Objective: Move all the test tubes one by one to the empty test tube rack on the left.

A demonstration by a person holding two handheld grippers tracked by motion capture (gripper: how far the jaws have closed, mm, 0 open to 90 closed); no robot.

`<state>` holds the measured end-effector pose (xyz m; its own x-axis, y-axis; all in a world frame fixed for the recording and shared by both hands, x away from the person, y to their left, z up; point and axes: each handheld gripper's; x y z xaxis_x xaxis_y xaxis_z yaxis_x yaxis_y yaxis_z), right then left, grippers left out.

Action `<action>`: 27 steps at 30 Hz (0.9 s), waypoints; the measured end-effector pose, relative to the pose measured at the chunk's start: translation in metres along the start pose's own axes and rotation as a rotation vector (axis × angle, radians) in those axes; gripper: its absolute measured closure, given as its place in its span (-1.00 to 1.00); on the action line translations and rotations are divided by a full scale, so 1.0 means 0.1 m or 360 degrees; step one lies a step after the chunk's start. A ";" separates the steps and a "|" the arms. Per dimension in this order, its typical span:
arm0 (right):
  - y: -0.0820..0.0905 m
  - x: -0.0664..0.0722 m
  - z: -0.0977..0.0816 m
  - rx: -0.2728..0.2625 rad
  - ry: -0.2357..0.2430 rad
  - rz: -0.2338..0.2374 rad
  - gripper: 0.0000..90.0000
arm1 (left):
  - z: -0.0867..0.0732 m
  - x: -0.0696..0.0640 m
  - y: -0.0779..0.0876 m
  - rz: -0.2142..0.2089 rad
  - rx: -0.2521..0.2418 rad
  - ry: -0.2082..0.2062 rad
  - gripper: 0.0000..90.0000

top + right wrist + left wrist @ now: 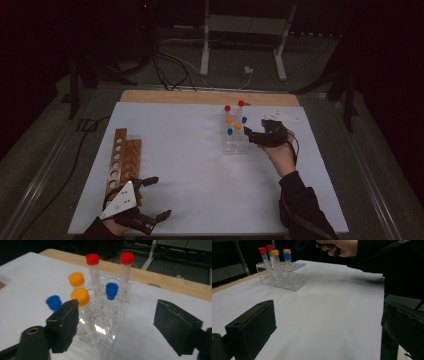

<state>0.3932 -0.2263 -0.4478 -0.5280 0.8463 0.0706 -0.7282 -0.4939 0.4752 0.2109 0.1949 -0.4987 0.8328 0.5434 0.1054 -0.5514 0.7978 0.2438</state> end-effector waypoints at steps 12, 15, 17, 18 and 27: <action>-0.27 -0.07 -0.02 0.0091 -0.0048 0.0066 0.21 | 0.00 0.00 0.00 -0.0002 0.0000 0.0003 -0.99; -0.31 -0.07 -0.02 0.0104 -0.0052 0.0071 0.27 | 0.00 0.00 0.00 -0.0002 0.0002 0.0002 -0.99; -0.36 -0.08 -0.02 0.0127 -0.0054 0.0081 0.38 | 0.00 0.00 0.00 -0.0002 0.0002 0.0001 -0.99; -0.38 -0.08 -0.03 0.0129 -0.0054 0.0085 0.42 | 0.00 0.00 0.00 -0.0003 0.0002 0.0001 -0.99; -0.47 -0.06 -0.01 0.0151 -0.0042 0.0120 0.66 | -0.01 -0.01 -0.01 -0.0009 0.0010 -0.0007 -0.99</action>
<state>0.4302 -0.2089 -0.4715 -0.5672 0.8130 0.1315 -0.6416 -0.5363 0.5484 0.2105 0.1939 -0.4995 0.8360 0.5378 0.1086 -0.5466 0.7991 0.2503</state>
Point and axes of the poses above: each handheld gripper's, and its own axes: y roughly backward along the jaws, z roughly out of its top, x roughly to its left, and after that the axes turned 6 degrees about z, right-handed
